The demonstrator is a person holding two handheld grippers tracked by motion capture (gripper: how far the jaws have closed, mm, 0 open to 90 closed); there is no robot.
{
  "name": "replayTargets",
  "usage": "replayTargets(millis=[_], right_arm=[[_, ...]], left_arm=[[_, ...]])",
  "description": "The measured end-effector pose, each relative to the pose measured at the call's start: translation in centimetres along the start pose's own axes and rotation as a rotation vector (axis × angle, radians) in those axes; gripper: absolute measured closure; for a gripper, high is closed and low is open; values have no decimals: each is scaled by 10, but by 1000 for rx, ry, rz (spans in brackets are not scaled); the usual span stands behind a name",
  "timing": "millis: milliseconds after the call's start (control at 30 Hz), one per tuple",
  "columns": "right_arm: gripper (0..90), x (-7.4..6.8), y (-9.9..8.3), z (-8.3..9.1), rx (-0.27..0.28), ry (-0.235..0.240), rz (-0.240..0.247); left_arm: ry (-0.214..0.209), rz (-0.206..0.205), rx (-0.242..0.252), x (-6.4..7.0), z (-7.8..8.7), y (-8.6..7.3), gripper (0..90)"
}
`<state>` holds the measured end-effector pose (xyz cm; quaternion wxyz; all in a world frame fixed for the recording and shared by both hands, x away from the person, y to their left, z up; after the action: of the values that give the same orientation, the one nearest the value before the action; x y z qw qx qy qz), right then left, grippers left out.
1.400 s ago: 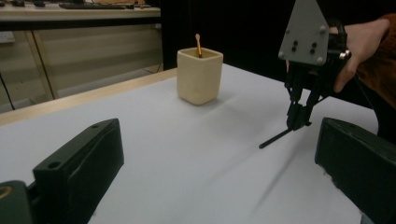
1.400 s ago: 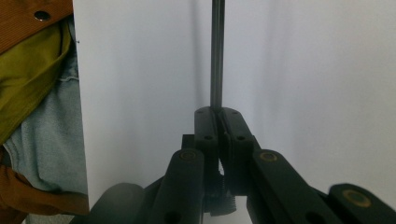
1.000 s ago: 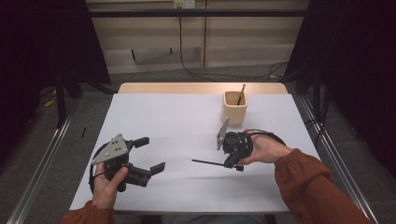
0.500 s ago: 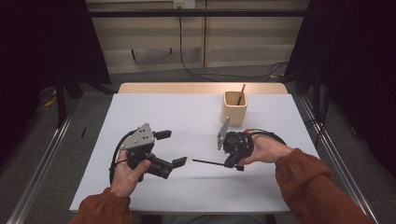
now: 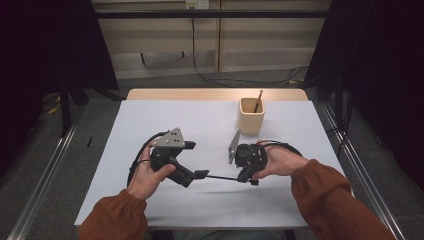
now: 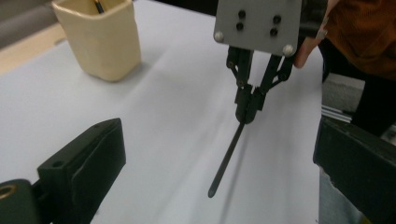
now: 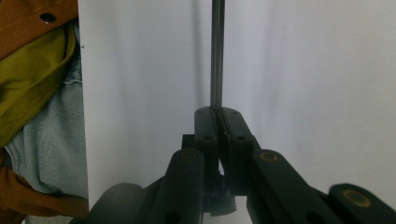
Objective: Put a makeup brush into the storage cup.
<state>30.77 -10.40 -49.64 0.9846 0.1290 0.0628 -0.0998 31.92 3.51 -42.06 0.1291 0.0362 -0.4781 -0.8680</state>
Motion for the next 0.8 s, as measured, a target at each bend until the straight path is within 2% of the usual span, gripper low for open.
replayTargets(millis=[133,267,400,533,667,800], right_arm=[[864,0,2,1,-9,0,4],[864,1,1,0,-28,0,1],[864,-2,1,-5,-52,6,21],[864,-2,3,-8,-55,7,31],[864,-3,3,-7,-67,13,32],[864,-4,3,-7,-66,14,29]], left_arm=[[-33,-22,-51,4,-9,-3,32],[-61,-68,-130,7,-18,-7,38],[-48,-112,-201,6,-25,-13,47],[-74,-112,-251,8,-31,-20,52],[-121,-124,-325,11,-35,-28,66],[-168,-114,-366,11,-39,-34,73]])
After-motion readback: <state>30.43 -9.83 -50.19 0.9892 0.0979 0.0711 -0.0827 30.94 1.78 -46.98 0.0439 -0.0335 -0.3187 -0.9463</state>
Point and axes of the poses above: each handheld gripper's, and its own axes: z roughly backward along the jaws, y roughly out of its top, x roughly to its right, the point moved 10 cm from there along -z, roughly forward along the jaws, and after that the axes turned 4 degrees about -z, right-handed, at the moved point
